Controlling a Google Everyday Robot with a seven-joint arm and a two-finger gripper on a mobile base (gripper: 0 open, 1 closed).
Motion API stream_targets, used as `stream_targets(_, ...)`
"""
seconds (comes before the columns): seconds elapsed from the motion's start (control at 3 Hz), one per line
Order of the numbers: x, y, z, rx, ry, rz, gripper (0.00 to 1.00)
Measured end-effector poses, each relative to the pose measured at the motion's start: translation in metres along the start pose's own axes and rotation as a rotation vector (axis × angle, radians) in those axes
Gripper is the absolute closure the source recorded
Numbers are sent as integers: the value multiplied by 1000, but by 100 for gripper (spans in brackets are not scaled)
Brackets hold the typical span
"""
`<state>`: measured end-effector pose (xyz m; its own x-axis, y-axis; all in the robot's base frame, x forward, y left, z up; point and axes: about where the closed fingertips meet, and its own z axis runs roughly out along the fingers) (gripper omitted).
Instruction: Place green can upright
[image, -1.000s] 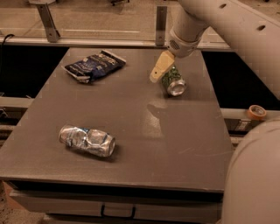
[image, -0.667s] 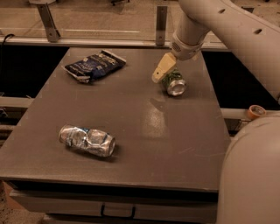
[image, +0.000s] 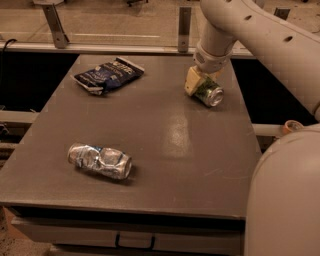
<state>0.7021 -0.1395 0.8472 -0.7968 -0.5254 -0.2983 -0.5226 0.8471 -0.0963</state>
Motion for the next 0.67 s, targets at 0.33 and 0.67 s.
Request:
stream_targets(0.33, -1, 13, -22, -21, -44, -41, 73)
stream_targets(0.67, -9, 27, -58, -79, -151, -126, 95)
